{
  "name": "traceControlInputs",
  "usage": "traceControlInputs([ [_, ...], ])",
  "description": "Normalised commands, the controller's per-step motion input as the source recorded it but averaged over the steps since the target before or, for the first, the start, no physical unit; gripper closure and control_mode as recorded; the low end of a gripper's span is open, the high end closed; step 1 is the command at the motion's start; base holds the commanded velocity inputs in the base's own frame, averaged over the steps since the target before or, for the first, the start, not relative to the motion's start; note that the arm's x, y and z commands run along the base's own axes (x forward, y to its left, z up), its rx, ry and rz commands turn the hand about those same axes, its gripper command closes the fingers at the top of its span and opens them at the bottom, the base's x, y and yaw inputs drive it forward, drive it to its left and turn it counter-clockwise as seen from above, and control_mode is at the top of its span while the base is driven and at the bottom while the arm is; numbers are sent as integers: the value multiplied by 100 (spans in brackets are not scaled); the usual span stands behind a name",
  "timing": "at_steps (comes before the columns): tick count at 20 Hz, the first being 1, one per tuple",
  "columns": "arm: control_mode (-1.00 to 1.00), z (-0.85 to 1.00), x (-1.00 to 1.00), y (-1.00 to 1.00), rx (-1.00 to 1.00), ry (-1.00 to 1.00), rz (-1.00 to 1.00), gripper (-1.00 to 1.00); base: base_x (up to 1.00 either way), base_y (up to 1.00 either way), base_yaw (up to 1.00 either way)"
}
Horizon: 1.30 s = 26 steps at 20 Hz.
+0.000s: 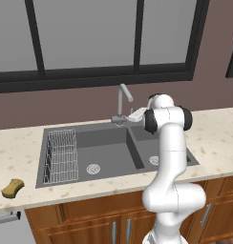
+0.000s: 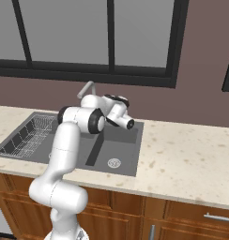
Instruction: Soak the sponge with water for a few seconds and then drop it inside the sink.
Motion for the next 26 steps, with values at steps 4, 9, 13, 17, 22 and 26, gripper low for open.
traceControlInputs([
  [4,-100,0,0,0,0,5,-9,-100,0,0,0],
  [9,-100,0,0,-2,0,0,-11,-100,0,0,0],
  [13,-100,0,0,-22,0,0,-10,-100,0,0,0],
  [17,-100,0,0,-33,0,0,-6,-100,0,0,0],
  [22,-100,-2,1,-20,0,0,-2,-100,0,0,0],
  [26,-100,0,2,0,0,0,0,-100,0,0,0],
])
